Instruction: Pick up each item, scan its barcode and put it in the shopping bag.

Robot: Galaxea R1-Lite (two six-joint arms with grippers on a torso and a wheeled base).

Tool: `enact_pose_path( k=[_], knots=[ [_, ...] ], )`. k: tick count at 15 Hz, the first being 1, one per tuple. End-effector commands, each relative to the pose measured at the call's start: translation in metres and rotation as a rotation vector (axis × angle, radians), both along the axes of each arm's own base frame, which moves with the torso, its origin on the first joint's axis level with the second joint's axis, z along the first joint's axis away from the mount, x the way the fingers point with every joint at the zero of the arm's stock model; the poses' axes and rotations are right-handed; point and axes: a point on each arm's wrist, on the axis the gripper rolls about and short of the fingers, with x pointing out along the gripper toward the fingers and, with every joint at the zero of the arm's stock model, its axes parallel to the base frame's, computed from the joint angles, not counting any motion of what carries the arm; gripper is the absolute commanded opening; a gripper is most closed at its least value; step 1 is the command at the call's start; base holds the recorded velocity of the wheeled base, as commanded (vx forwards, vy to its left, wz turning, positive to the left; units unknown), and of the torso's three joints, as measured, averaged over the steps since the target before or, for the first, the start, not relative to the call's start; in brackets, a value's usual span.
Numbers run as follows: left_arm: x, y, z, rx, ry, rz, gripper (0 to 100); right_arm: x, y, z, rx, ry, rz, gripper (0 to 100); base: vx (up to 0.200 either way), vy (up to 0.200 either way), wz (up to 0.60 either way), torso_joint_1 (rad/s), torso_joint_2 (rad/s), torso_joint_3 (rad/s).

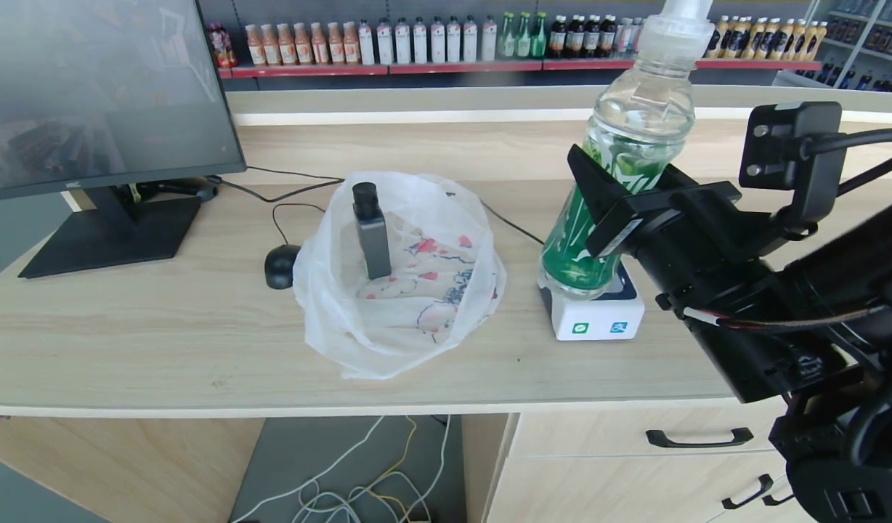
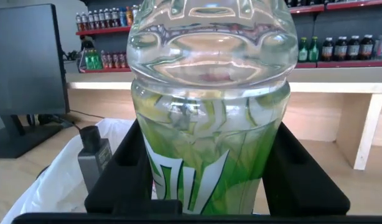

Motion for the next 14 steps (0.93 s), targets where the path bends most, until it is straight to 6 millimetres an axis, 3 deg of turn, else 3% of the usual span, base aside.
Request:
enact_pose_path(
  k=[1,7,14],
  knots=[
    [0.000,0.000,0.000,0.000,-0.001,0.001,100,0.000,-0.001,0.000,0.004,-0.001,-0.002,0,0.000,0.200,0.00,0.002,-0.01,0.002],
    [0.000,0.000,0.000,0.000,-0.001,0.001,100,-0.007,-0.007,0.002,0.005,-0.002,-0.002,0,0.000,0.200,0.00,0.002,0.00,0.002],
    [0.000,0.000,0.000,0.000,-0.002,0.001,100,-0.014,-0.012,0.000,-0.002,0.004,0.000,0,0.000,0.000,0.00,0.000,0.00,0.000]
  ],
)
